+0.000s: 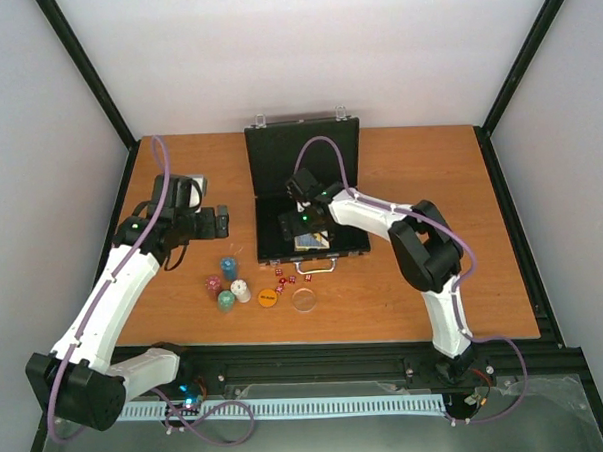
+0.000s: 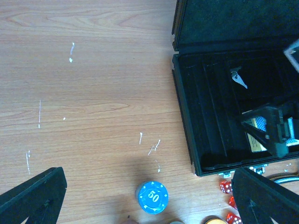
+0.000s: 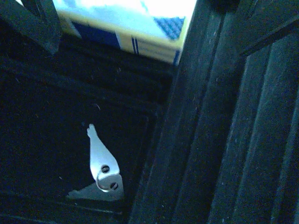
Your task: Pack up texas hold em set
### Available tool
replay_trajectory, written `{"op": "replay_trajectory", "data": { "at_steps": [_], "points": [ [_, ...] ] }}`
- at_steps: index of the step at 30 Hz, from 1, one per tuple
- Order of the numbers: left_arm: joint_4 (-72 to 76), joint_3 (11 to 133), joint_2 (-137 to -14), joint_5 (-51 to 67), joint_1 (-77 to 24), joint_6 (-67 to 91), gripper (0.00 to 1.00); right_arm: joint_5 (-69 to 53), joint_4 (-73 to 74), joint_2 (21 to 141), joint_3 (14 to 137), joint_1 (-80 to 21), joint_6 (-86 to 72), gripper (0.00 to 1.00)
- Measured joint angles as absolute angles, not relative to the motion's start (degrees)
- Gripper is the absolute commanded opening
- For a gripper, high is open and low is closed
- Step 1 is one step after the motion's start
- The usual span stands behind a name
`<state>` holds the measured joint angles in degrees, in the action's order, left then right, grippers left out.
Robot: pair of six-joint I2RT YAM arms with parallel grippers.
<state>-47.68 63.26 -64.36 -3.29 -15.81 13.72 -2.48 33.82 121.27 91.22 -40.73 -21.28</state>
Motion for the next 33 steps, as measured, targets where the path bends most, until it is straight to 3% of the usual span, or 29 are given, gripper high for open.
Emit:
{"op": "replay_trajectory", "data": {
  "at_steps": [9, 33],
  "points": [
    [-47.57, 62.04, -64.38, -3.33, -15.81, 13.69, 1.0, -2.11, 33.12, 113.47, 85.86, -40.75, -22.15, 0.99],
    [-46.22, 62.02, -68.86, -3.36, -15.81, 13.72, 1.0, 7.88, 43.2, 117.27, 90.21, -41.25, -14.33, 0.97]
  ]
}}
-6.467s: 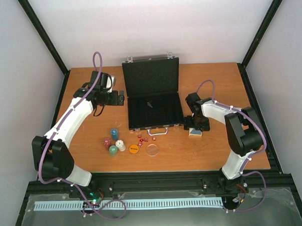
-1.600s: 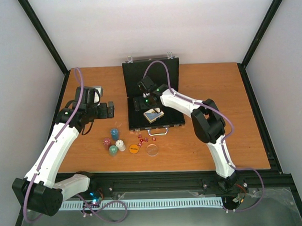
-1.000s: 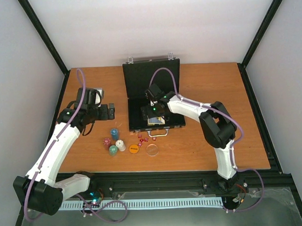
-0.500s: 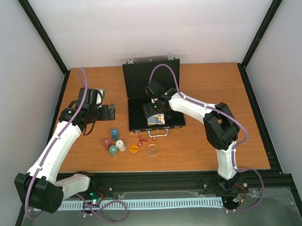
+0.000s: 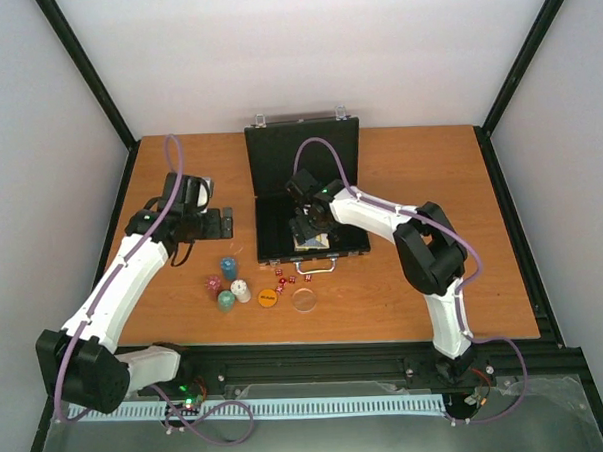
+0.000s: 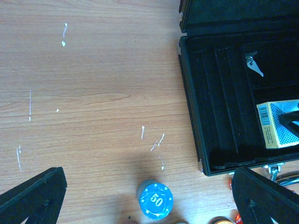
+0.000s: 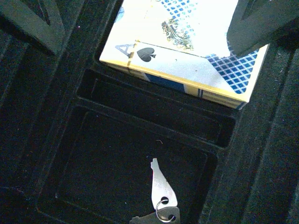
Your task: Pack up texas hold em set
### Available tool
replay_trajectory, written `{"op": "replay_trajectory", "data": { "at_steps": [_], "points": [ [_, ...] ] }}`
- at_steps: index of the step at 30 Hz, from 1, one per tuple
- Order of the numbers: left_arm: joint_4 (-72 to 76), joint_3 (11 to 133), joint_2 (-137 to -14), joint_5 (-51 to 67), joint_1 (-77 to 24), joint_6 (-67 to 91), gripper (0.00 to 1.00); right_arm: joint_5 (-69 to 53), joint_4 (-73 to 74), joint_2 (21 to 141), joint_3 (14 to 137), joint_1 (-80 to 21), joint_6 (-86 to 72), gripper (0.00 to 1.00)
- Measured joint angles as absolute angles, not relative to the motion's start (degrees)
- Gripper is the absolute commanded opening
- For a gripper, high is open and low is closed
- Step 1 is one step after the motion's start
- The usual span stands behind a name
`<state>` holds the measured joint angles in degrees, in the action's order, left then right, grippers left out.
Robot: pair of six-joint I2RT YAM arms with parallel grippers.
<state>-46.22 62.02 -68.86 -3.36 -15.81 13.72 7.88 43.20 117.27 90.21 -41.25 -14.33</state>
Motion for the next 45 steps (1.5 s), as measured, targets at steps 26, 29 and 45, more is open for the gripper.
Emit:
{"op": "replay_trajectory", "data": {
  "at_steps": [26, 29, 45],
  "points": [
    [-46.0, 62.02, -70.11, -3.44, -15.81, 13.02, 1.0, 2.33, 43.11, 115.04, 92.77, -41.85, -13.32, 0.97],
    [-46.02, 62.02, -70.11, -3.46, -15.81, 12.67, 1.0, 1.76, 43.05, 116.66, 93.69, -41.85, -13.32, 0.97],
    [-46.0, 62.02, -70.11, -3.49, -15.81, 11.86, 1.0, 14.22, 45.3, 121.64, 94.41, -43.97, -12.82, 0.97]
  ]
}}
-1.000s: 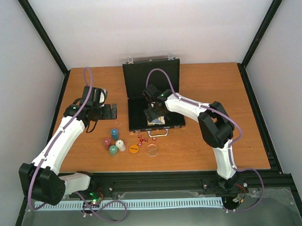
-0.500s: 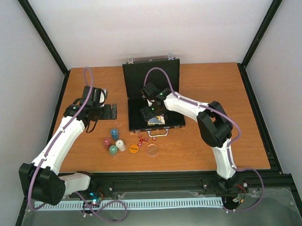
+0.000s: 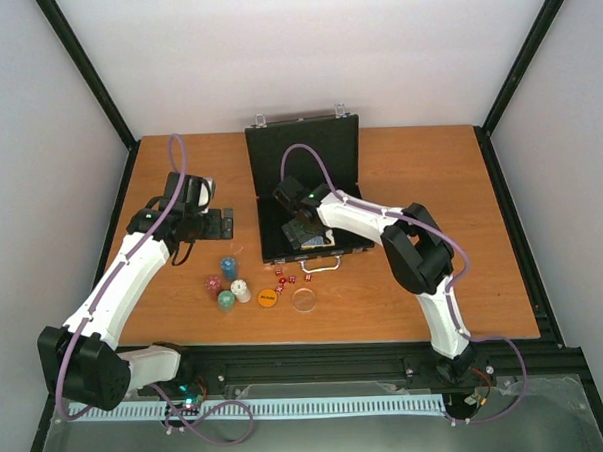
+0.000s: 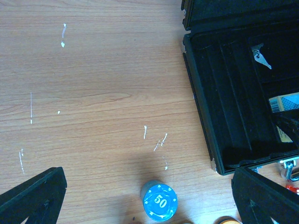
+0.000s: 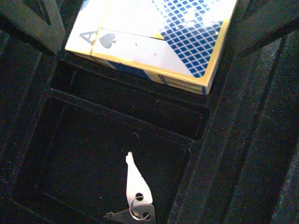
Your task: Pack up texas hold em set
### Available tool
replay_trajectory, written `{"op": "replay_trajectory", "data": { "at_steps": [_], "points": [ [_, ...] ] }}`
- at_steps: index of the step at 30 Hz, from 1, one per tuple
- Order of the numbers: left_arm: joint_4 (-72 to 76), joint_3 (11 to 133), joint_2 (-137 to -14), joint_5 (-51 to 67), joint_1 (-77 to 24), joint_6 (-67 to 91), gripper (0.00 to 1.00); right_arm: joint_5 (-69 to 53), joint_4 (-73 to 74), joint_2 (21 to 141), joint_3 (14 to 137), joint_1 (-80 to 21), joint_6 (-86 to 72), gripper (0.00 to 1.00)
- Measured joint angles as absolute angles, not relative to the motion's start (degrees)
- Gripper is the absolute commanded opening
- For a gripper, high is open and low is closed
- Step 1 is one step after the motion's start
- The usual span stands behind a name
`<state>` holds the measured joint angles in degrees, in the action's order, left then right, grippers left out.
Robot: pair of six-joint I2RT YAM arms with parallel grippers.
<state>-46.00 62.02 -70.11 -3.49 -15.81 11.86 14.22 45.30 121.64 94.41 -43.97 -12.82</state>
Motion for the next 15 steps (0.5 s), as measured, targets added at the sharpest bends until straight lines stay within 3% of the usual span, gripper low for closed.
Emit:
{"op": "replay_trajectory", "data": {
  "at_steps": [15],
  "points": [
    [-46.0, 62.02, -70.11, -3.53, -15.81, 11.42, 1.0, 4.91, 43.38, 118.26, 94.41, -44.03, -9.98, 1.0]
  ]
}}
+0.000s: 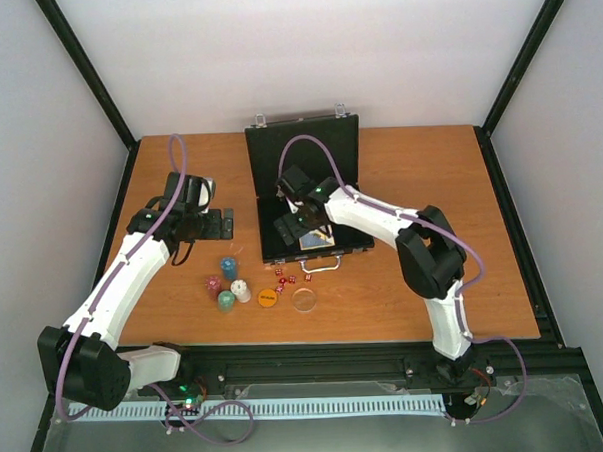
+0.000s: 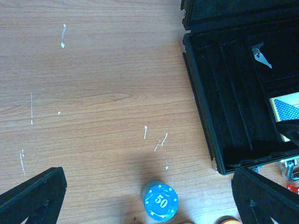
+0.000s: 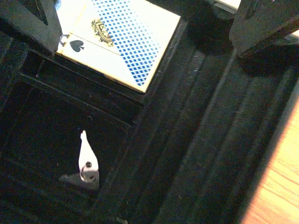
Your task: Pack up texas hold em set
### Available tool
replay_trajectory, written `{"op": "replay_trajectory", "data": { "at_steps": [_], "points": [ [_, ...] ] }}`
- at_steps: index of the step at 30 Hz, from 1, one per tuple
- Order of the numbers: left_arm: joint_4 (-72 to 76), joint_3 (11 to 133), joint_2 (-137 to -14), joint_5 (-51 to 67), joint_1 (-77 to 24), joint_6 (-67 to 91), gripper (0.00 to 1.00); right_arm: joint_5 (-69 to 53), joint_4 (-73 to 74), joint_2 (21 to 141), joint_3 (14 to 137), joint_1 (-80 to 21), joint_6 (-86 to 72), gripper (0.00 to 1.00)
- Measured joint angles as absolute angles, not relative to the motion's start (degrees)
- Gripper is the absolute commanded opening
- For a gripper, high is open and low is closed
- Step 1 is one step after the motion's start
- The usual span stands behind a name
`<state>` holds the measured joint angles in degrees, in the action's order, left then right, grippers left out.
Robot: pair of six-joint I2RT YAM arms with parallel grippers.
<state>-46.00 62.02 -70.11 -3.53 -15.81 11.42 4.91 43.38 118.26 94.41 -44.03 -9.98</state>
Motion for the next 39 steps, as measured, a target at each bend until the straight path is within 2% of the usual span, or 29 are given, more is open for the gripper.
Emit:
{"op": "replay_trajectory", "data": {
  "at_steps": [9, 12, 14, 18, 22, 25, 32, 39],
  "points": [
    [-46.09, 62.04, -70.11, -4.47, -15.81, 11.35, 1.0, 3.62, 46.76, 113.06, 96.01, -44.03, -11.73, 1.0],
    [-46.13, 62.11, -70.11, -4.47, -15.81, 11.35, 1.0, 3.36, 47.62, 109.8, 91.61, -44.36, -12.78, 1.0],
    [-46.13, 62.11, -70.02, -4.32, -15.81, 11.35, 1.0, 3.38, 48.69, 107.33, 88.47, -45.19, -13.41, 0.96],
    [-46.13, 62.11, -69.87, -3.92, -15.81, 11.38, 1.0, 2.98, 50.02, 103.59, 84.29, -48.64, -14.61, 0.81],
    [-46.13, 62.11, -69.87, -3.4, -15.81, 11.38, 1.0, 1.96, 49.8, 102.65, 81.34, -52.03, -15.88, 0.73],
    [-46.13, 62.11, -69.87, -3.2, -15.81, 11.35, 1.0, 0.78, 49.23, 102.65, 78.63, -52.84, -16.82, 0.69],
    [-46.13, 62.08, -69.01, -2.66, -15.81, 11.4, 1.0, 0.62, 48.49, 104.01, 76.18, -53.3, -17.91, 0.68],
    [-46.13, 62.08, -68.69, -2.33, -15.81, 11.4, 1.0, 0.69, 46.78, 107.24, 75.59, -53.89, -19.38, 0.55]
  ]
}}
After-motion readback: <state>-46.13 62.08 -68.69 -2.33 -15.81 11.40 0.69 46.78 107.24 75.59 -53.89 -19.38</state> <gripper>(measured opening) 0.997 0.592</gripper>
